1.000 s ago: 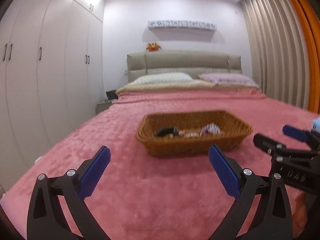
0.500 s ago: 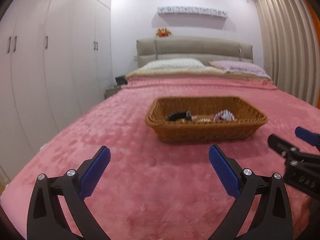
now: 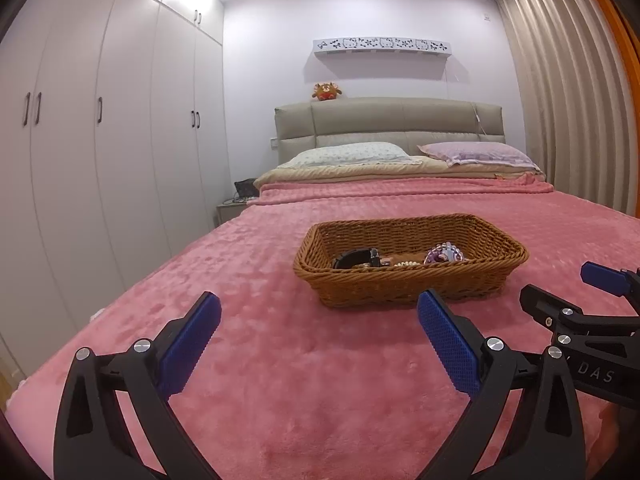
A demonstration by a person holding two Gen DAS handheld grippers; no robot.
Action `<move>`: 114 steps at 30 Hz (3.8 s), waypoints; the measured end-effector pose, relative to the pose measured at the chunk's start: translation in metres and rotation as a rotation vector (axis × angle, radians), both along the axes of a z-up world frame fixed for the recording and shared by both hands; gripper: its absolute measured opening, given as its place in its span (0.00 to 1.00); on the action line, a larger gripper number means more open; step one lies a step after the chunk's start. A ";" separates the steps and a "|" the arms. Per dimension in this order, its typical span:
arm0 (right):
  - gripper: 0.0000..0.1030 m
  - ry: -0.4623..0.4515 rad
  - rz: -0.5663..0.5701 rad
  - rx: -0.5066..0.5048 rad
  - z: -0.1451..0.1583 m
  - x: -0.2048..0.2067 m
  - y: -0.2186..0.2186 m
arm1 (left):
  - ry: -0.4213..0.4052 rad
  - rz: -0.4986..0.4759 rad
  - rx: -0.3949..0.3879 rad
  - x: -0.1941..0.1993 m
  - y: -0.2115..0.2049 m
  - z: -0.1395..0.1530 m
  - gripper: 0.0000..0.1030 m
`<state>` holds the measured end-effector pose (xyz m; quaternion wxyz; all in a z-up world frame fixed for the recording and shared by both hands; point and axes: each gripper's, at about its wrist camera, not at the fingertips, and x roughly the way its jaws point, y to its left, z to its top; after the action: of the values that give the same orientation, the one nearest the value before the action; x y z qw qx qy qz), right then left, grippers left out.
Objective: Organize jewelry
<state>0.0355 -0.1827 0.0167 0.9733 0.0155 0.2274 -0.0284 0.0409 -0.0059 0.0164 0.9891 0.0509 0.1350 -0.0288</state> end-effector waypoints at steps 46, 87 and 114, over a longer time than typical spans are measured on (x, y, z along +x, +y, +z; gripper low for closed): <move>0.86 0.019 0.009 -0.013 -0.002 0.001 0.001 | 0.019 -0.018 0.003 0.004 -0.006 -0.006 0.93; 0.86 0.024 -0.003 0.000 -0.001 0.003 -0.005 | 0.025 -0.023 -0.002 0.003 -0.004 -0.002 0.93; 0.86 0.023 -0.003 0.001 -0.001 0.003 -0.005 | 0.048 -0.018 -0.012 0.008 0.001 -0.002 0.93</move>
<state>0.0385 -0.1881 0.0158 0.9705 0.0158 0.2386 -0.0298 0.0488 -0.0046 0.0147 0.9856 0.0457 0.1579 -0.0395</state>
